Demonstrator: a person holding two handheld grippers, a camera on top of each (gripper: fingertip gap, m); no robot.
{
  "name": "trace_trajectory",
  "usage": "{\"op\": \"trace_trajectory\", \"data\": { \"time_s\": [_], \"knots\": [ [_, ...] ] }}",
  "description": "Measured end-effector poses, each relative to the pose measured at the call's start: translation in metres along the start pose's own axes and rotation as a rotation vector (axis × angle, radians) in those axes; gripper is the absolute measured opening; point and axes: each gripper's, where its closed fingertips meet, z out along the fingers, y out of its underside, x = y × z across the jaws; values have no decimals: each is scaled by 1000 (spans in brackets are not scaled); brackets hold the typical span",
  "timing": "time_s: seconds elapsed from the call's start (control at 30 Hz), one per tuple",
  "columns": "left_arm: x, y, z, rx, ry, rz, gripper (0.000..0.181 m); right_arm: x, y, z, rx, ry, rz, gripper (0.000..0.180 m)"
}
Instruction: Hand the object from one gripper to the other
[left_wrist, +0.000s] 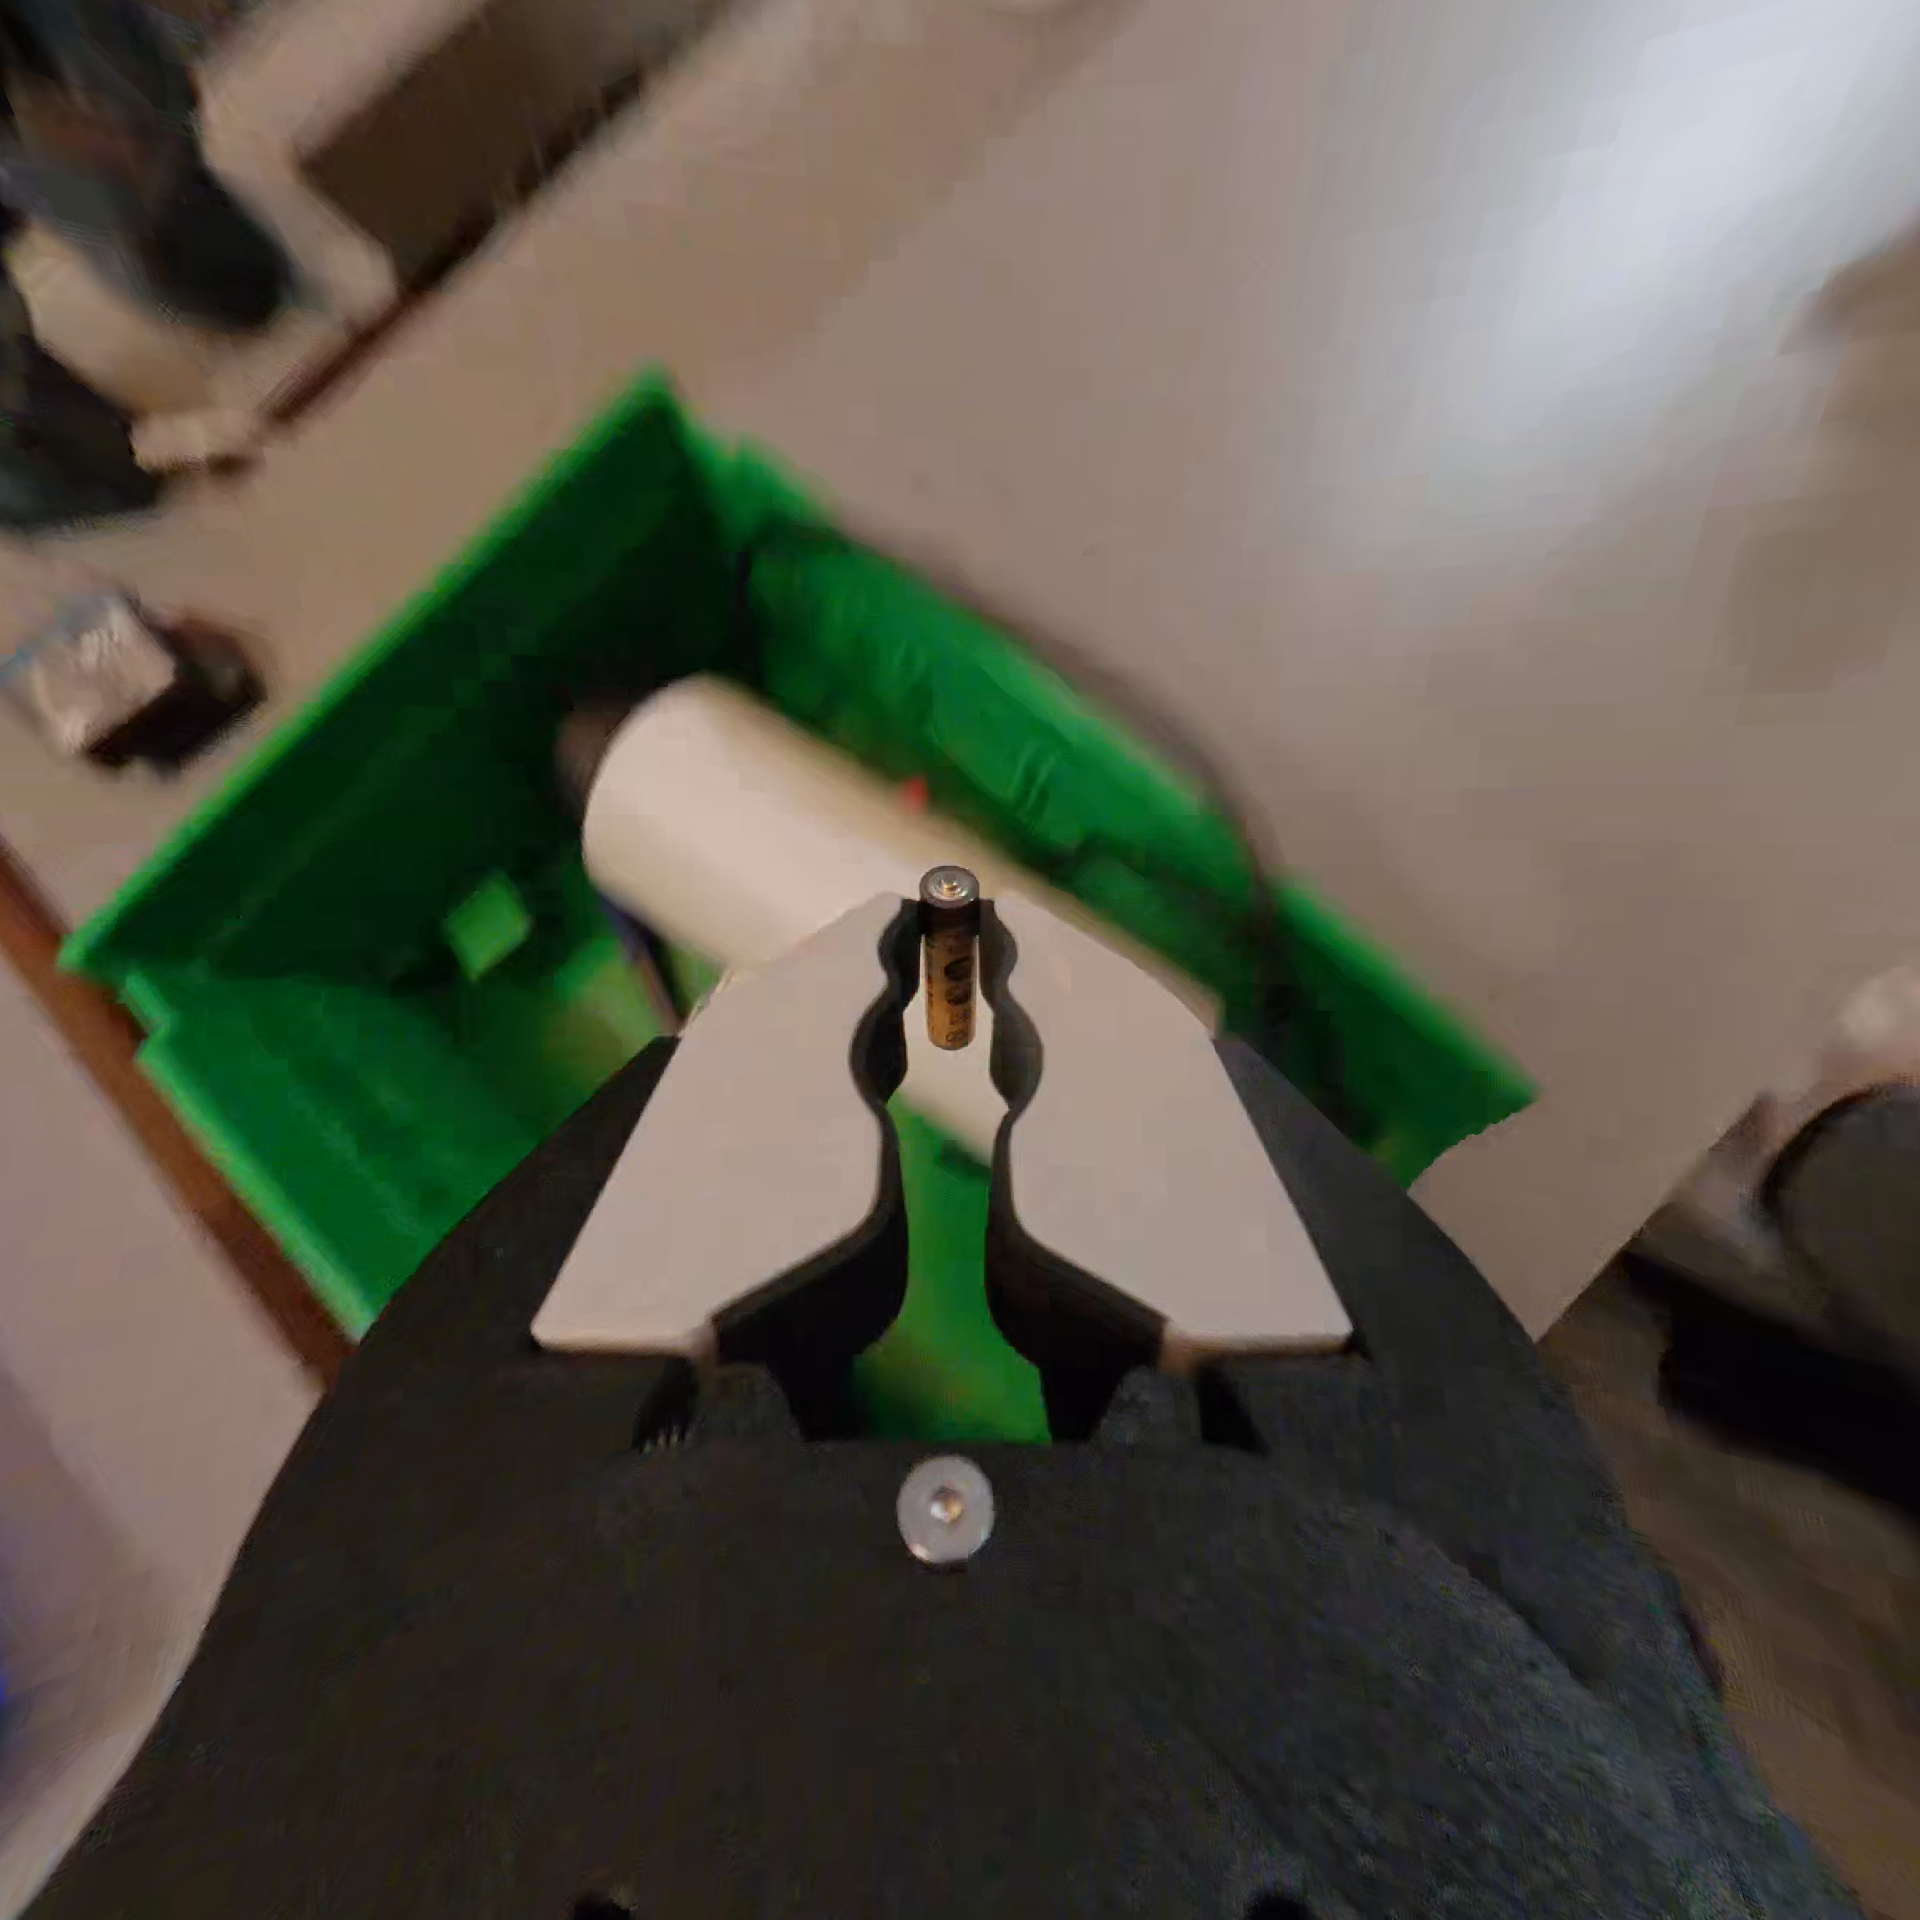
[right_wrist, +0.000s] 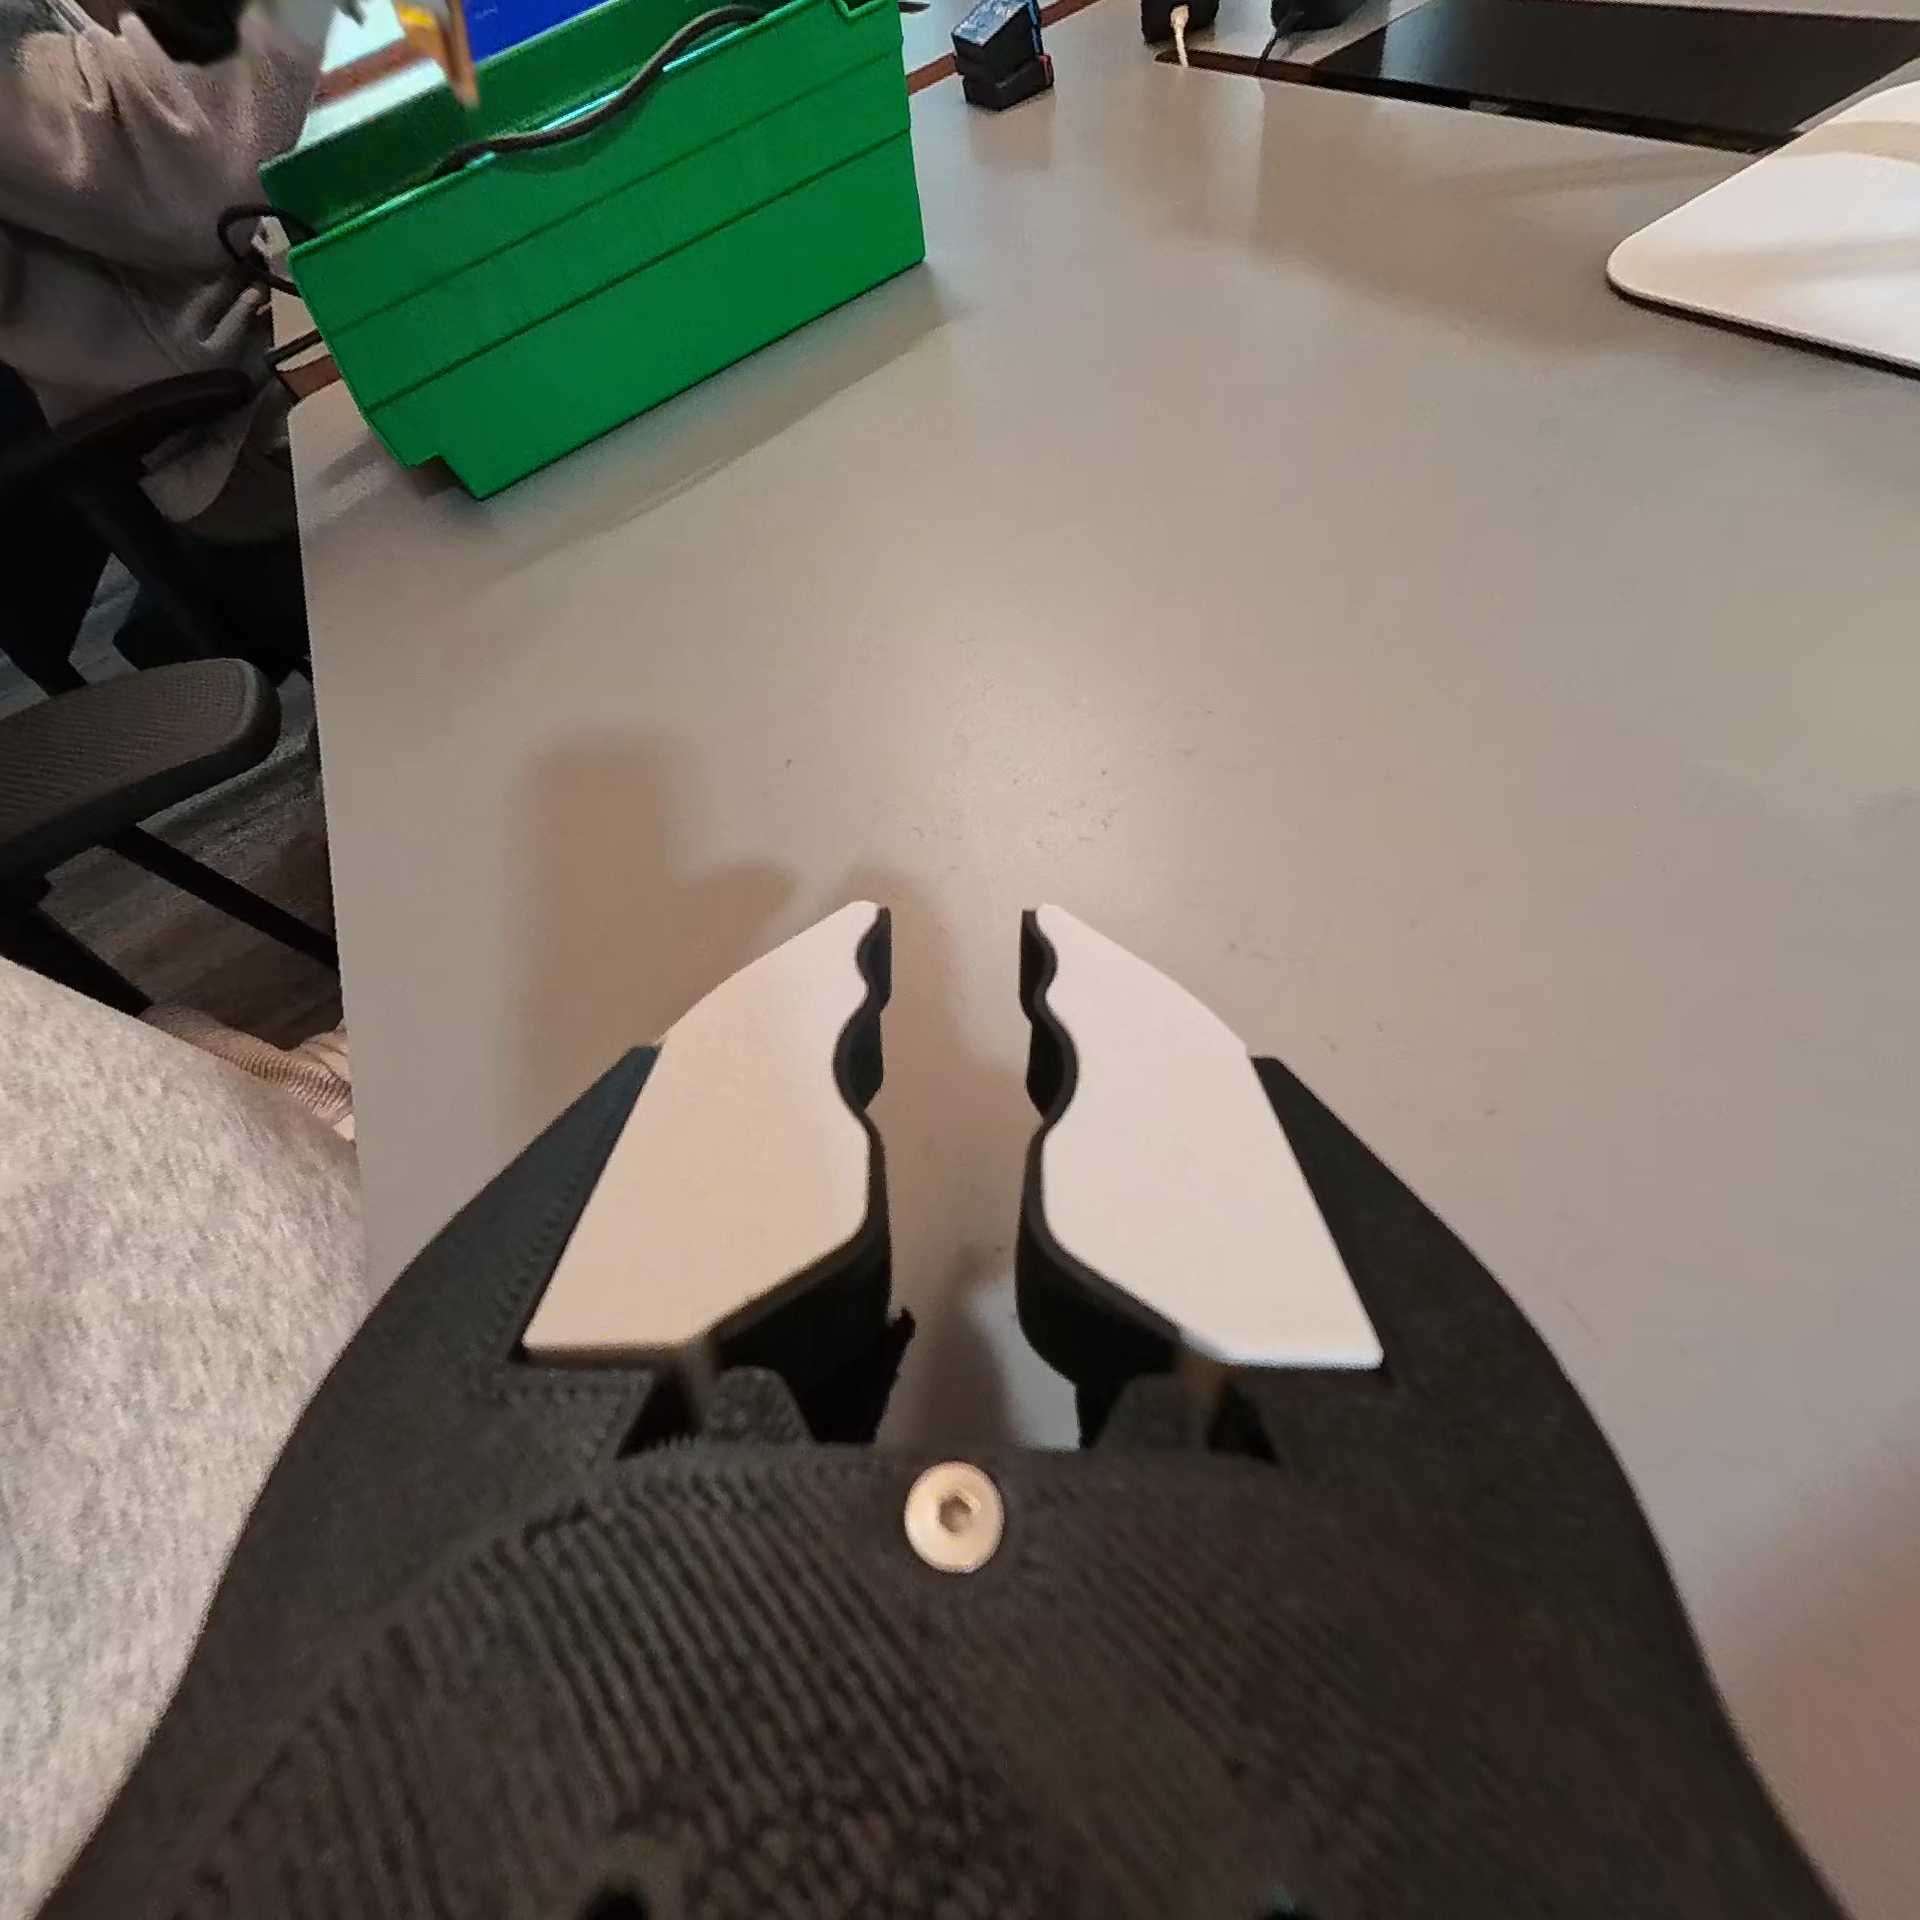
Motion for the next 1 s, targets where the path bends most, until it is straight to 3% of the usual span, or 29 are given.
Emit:
{"op": "trace_trajectory", "data": {
  "time_s": [0.03, 0.13, 0.3, 0.5, 0.6, 0.73, 1.0],
  "knots": [
    [11, -21, -5, 103, 42, -34, 12, 0, 0, 0, -4, 4, -2, 24],
    [47, -67, -9, 332, 166, -111, 11, 0, 1, 1, -5, 16, -15, 23],
    [125, -130, 9, 566, 398, -138, 11, -3, -4, -3, 33, 21, -52, 22],
    [238, -189, 65, 654, 679, -67, 11, -33, -33, -17, 250, -116, -143, 28],
    [293, -197, 100, 623, 804, -49, 12, -47, -40, -24, 301, -163, -181, 30],
    [339, -192, 130, 605, 835, -9, 12, -63, -41, -25, 314, -221, -193, 31],
    [361, -178, 141, 586, 856, 8, 12, -84, -35, -15, 280, -357, -97, 22]
  ]
}}
